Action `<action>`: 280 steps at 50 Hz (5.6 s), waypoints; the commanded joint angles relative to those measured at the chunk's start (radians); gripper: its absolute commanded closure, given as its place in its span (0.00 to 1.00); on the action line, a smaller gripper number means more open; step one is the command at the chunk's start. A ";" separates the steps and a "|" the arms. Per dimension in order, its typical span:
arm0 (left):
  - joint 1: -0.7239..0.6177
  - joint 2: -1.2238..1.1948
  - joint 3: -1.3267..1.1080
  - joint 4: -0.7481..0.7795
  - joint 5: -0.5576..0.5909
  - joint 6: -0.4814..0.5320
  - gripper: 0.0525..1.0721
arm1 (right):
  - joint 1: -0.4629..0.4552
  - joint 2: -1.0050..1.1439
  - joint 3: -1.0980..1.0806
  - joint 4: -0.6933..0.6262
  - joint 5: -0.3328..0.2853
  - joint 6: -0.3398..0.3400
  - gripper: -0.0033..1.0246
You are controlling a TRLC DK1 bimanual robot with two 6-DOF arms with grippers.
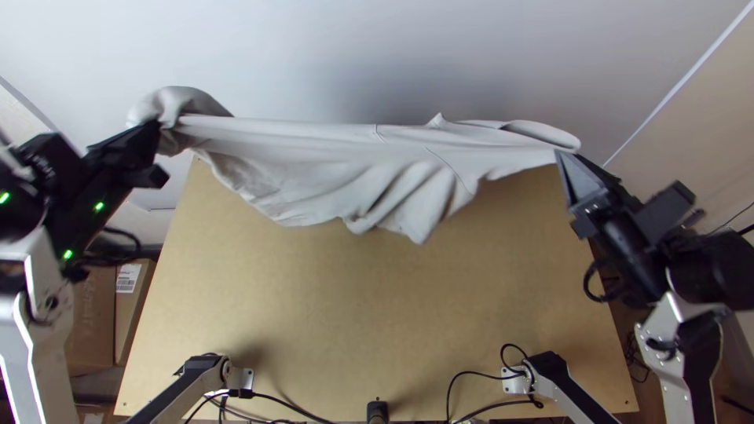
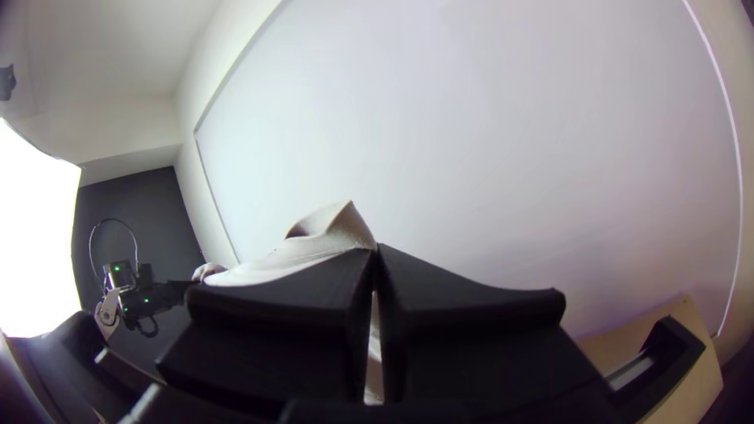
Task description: Fold the t-shirt
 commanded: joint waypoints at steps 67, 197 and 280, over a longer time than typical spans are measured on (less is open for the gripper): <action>-0.051 0.168 -0.871 0.583 0.012 0.039 0.98 | -0.214 0.434 -0.540 0.494 0.056 0.064 0.97; 0.207 0.605 -0.133 -0.204 0.274 0.039 0.06 | 0.165 0.143 -0.388 -0.796 -0.135 0.380 0.36; -0.215 0.504 -0.779 -0.487 -0.159 0.582 0.39 | 0.441 0.473 -0.486 -0.688 -0.240 0.310 0.41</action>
